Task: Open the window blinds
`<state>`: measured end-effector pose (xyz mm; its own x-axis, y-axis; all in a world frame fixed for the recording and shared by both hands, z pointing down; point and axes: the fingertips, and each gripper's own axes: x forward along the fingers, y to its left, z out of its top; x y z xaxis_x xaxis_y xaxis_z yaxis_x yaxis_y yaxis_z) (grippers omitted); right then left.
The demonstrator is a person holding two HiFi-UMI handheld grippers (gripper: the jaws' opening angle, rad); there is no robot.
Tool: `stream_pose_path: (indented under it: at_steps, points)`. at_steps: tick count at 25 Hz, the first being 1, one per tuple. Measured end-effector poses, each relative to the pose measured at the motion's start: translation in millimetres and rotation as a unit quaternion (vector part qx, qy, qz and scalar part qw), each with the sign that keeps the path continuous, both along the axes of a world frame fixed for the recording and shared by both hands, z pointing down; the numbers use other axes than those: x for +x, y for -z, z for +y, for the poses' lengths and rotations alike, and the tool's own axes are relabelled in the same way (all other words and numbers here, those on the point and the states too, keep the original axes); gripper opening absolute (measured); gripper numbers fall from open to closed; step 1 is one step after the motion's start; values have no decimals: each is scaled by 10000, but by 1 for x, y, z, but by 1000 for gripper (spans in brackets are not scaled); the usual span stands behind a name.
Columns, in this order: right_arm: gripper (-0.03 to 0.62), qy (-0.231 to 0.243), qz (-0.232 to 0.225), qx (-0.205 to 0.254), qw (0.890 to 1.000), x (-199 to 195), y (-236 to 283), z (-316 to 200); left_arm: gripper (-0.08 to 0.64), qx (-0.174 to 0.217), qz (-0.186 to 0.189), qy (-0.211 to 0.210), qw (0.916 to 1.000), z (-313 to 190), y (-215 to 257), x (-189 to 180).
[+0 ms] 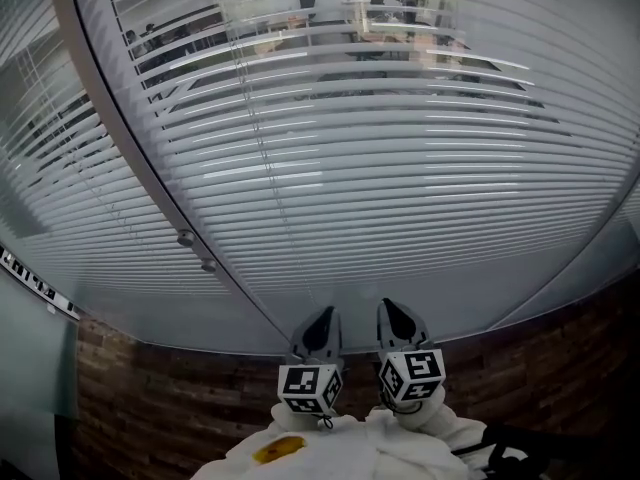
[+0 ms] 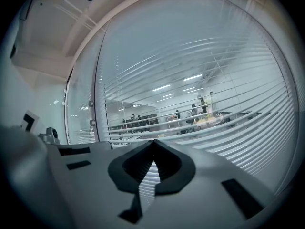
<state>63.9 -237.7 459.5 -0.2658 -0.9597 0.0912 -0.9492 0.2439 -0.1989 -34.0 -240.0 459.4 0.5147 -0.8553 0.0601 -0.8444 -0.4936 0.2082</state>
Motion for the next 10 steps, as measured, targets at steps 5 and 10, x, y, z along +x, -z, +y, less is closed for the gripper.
stream_pose_path:
  at_steps: [5,10]
  points:
    - [11,-21,20,-5,10000,3,-1,-3,0,-21,18,41,10000,-4,-3,-2]
    - [11,-41,43,-40,10000,4,-3,-1,0,-75,34,85,9999,-3,-7,-5]
